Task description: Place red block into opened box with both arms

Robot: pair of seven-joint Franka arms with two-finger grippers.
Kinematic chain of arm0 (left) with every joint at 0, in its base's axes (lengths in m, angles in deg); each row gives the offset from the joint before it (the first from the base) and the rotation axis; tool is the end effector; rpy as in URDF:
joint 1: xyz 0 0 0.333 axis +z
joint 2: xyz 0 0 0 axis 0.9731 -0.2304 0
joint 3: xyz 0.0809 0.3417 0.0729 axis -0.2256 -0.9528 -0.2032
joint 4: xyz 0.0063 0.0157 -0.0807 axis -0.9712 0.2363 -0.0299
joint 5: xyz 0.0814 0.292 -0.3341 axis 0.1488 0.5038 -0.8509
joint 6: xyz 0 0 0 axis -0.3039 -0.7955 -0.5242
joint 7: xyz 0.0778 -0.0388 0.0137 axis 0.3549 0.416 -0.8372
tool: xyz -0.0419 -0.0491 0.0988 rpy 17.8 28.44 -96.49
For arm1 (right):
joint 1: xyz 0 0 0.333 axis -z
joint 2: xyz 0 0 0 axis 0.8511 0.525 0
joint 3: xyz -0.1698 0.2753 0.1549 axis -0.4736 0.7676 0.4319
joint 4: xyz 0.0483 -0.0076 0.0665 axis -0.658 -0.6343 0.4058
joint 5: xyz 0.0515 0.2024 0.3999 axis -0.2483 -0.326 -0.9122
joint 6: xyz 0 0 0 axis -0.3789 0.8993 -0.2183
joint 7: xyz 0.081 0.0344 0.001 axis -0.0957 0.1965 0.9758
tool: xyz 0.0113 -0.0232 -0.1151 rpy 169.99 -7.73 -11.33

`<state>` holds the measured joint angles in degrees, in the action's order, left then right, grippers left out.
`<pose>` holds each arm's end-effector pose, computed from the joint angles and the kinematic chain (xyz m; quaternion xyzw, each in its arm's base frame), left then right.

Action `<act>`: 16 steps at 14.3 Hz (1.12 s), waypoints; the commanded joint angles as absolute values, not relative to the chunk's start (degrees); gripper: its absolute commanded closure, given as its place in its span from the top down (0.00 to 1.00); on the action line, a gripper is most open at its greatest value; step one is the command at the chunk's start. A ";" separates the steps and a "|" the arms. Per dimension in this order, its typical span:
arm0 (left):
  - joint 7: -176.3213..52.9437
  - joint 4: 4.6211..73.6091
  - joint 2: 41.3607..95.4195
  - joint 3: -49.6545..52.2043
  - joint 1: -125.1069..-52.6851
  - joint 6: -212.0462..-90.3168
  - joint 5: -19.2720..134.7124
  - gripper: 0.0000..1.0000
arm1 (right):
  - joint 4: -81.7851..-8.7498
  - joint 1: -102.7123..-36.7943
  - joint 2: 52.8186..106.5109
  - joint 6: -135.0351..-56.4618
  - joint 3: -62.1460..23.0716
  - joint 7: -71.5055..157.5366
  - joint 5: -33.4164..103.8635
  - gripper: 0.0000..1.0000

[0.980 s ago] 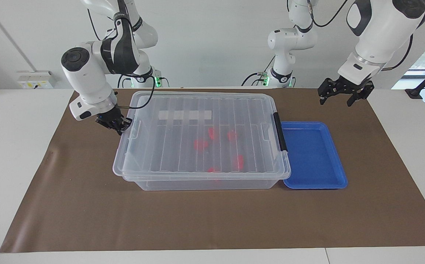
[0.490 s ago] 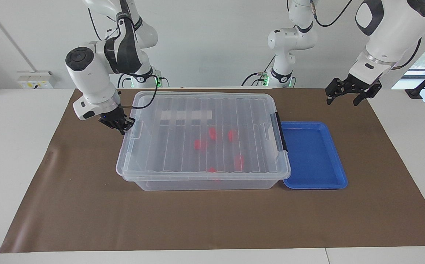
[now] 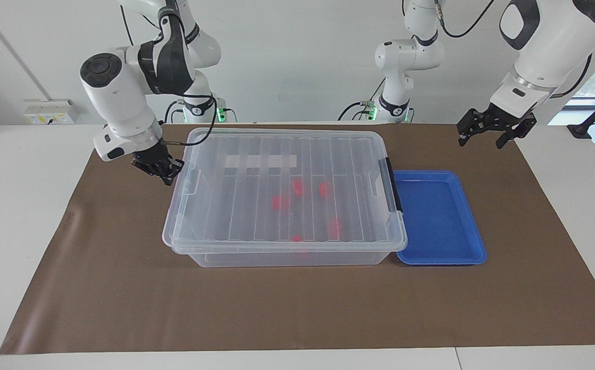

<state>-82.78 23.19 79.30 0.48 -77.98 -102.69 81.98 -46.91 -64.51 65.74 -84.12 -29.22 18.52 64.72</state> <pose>0.6040 -0.0395 0.6365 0.9965 -0.0799 -0.0212 0.0085 0.6244 0.0423 0.5238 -0.9935 0.1133 0.0087 0.0073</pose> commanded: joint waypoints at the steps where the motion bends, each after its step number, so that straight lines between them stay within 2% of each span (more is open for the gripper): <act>1: -83.28 24.93 81.00 -0.35 -79.05 -102.89 80.92 1.00 | -42.17 -62.81 65.64 -78.55 -28.76 18.75 64.14 0.10; 2: -83.37 25.01 81.00 -0.35 -79.05 -102.71 80.92 1.00 | -40.24 -62.55 65.55 -76.00 -28.93 19.71 64.06 0.19; 3: -83.29 25.01 81.00 -0.35 -78.97 -102.71 80.92 1.00 | -38.04 -61.85 65.64 -73.36 -29.02 21.20 64.14 0.33; 4: -83.37 25.01 81.00 -0.43 -78.88 -102.88 81.01 1.00 | -35.84 -60.89 65.64 -70.90 -29.11 23.05 64.06 0.71; 5: -83.37 25.01 81.00 -0.43 -78.70 -103.06 81.01 1.00 | -34.34 -60.09 65.64 -68.96 -29.11 24.72 64.23 1.00; 9: -83.37 25.01 81.00 -0.43 -78.44 -103.06 81.01 1.00 | -32.57 -59.56 65.38 -65.25 -30.60 25.17 64.32 1.00; 16: -83.37 25.01 81.00 -0.43 -78.44 -103.15 81.01 1.00 | -34.24 -57.89 64.94 -68.76 -31.31 30.53 64.23 1.00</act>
